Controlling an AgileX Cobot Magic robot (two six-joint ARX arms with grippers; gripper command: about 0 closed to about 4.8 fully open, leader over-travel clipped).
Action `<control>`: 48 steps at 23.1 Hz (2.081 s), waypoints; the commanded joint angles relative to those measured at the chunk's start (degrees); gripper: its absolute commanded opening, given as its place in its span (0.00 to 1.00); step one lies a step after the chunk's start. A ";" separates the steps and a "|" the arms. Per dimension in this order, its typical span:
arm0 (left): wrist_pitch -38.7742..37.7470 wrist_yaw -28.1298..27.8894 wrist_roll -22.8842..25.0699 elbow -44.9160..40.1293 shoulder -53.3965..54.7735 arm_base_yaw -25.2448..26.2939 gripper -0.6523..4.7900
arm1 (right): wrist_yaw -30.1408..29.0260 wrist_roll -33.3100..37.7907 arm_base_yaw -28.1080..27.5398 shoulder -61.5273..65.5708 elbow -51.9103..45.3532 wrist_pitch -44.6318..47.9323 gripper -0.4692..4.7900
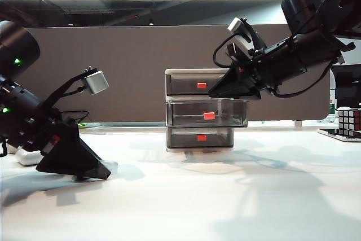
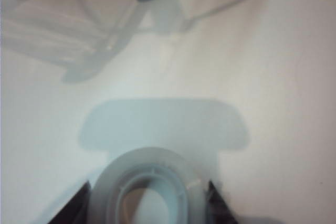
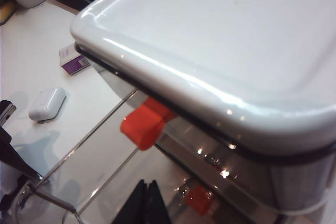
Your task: Open the second layer of the drawer on the table, pick up the transparent tape on the table and put it in, and finally close the drawer.
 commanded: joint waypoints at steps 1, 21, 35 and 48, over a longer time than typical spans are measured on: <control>-2.19 -3.72 -1.29 -0.28 0.46 0.09 0.21 | -0.55 -0.22 0.07 -0.20 0.09 0.33 0.08; -2.99 -8.48 -7.72 26.21 1.55 -13.77 0.23 | -0.98 0.07 0.09 -0.20 0.09 0.28 0.08; -3.89 -14.69 -7.74 30.10 9.20 -18.60 0.90 | -1.01 0.02 0.09 -0.20 0.09 -2.08 0.08; -1.51 -16.46 -8.79 30.12 2.16 -18.97 0.90 | -1.62 -0.39 0.09 -0.22 0.09 -0.79 0.08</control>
